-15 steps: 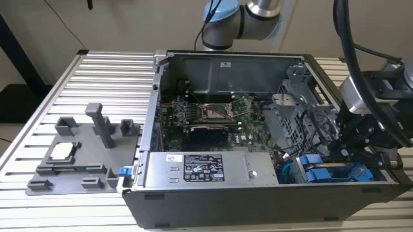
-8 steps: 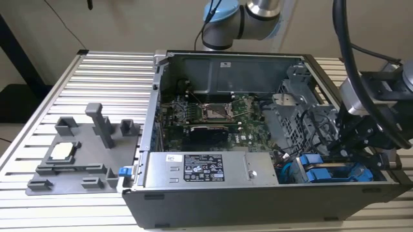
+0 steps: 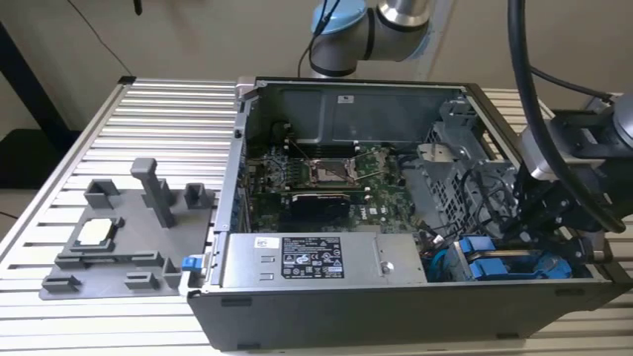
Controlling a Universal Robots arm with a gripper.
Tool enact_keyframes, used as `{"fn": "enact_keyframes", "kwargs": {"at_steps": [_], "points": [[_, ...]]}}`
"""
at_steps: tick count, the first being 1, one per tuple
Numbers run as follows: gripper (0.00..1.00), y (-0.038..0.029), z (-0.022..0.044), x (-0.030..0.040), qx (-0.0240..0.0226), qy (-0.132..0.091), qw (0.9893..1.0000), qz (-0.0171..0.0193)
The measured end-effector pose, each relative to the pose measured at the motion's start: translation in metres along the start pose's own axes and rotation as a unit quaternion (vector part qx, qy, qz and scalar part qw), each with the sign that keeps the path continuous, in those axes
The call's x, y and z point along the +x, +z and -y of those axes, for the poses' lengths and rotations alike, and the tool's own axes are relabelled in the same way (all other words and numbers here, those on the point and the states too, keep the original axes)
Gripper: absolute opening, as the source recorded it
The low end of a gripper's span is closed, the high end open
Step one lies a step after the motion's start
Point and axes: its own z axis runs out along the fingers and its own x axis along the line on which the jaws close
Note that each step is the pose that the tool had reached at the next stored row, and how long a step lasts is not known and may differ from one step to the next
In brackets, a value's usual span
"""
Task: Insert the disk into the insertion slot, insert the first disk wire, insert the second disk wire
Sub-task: 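Insert the second disk wire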
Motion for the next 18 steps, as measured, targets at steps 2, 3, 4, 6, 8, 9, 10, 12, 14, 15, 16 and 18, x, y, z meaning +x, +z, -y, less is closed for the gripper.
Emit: {"fn": "enact_keyframes", "kwargs": {"at_steps": [2,3,4,6,8,9,10,12,14,15,16,18], "points": [[0.16,0.001,0.0,0.0002,0.0,0.0,1.0,-0.0002],[0.16,0.0011,0.0,0.0002,0.0,0.0,1.0,-0.0003],[0.16,0.001,0.0,0.0002,0.0,0.0,1.0,-0.0003],[0.16,0.0013,0.0001,0.0002,0.0,0.0,1.0,-0.0001],[0.16,0.0014,0.0001,0.0003,0.0,0.0,1.0,-0.0001],[0.16,0.0015,0.0001,0.0003,0.0,0.0,1.0,0.0],[0.18,0.0019,0.0001,0.0003,0.0,0.0,1.0,0.0003],[0.24,0.0018,0.0001,0.0003,0.0,0.0,1.0,0.0001],[0.24,0.0003,0.0,0.0,-0.0001,0.0,1.0,-0.0001],[0.24,-0.0012,0.0,-0.0003,-0.0003,0.0,1.0,-0.0001],[0.24,-0.0023,0.0,-0.0004,-0.0004,0.0,1.0,-0.0001],[0.24,-0.0049,-0.0001,-0.0009,-0.0005,0.0,1.0,-0.0003]]}}
